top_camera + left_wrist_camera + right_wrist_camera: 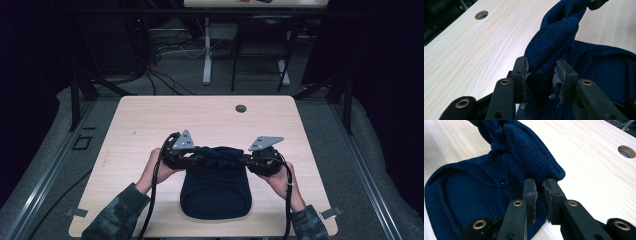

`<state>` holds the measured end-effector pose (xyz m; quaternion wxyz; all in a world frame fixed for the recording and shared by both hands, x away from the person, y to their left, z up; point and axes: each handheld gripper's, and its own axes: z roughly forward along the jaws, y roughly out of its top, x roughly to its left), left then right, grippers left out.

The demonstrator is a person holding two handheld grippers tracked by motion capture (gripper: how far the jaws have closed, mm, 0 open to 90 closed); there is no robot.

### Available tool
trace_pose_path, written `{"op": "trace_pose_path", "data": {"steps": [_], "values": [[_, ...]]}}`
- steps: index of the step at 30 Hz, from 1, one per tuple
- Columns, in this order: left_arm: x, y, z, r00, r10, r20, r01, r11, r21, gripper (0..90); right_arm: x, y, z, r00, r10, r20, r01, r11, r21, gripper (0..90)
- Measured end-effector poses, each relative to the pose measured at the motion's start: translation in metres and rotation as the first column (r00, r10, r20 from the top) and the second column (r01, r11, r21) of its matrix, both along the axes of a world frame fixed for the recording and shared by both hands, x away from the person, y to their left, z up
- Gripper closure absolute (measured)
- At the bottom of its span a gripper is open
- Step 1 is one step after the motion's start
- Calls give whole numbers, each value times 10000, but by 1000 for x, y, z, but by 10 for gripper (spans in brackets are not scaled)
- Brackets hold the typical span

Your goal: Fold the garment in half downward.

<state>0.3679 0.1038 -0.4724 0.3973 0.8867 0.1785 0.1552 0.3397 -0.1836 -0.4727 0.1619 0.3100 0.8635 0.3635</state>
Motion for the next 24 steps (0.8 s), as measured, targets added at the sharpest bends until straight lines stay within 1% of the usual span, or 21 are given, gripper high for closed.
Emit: {"op": "trace_pose_path", "data": {"steps": [1,3,10,13,14,15,17,19,24], "values": [[-1,0,0,10000,-20,-11,20,10000,33,655,0,0,-1,10000,-4,41,4,10000,27,797],[-2,1,-1,10000,-48,-22,48,10000,-4,655,-2,0,-1,10000,6,-1,-6,10000,-6,797],[-9,4,-7,9999,-105,-104,104,9999,-99,656,-9,2,-5,9999,60,90,-60,10000,14,797],[-12,4,-9,9998,-132,-125,130,9998,-126,657,-13,2,-7,9999,78,95,-78,10000,-57,797],[-13,4,-10,9998,-166,-129,165,9998,-121,658,-14,2,-7,9999,145,26,-145,9998,-139,796],[-14,4,-11,9998,-176,-134,173,9997,-162,658,-14,2,-7,9999,140,78,-138,9997,-180,797],[-15,5,-13,9997,-171,-155,167,9996,-239,657,-16,2,-8,9999,145,14,-145,9998,-166,796],[-17,6,-14,9996,-190,-201,184,9994,-285,658,-18,2,-9,9999,125,68,-124,9998,-180,796],[-21,8,-20,9993,-244,-294,234,9991,-346,658,-22,2,-12,9998,179,6,-178,9995,-252,797]]}}
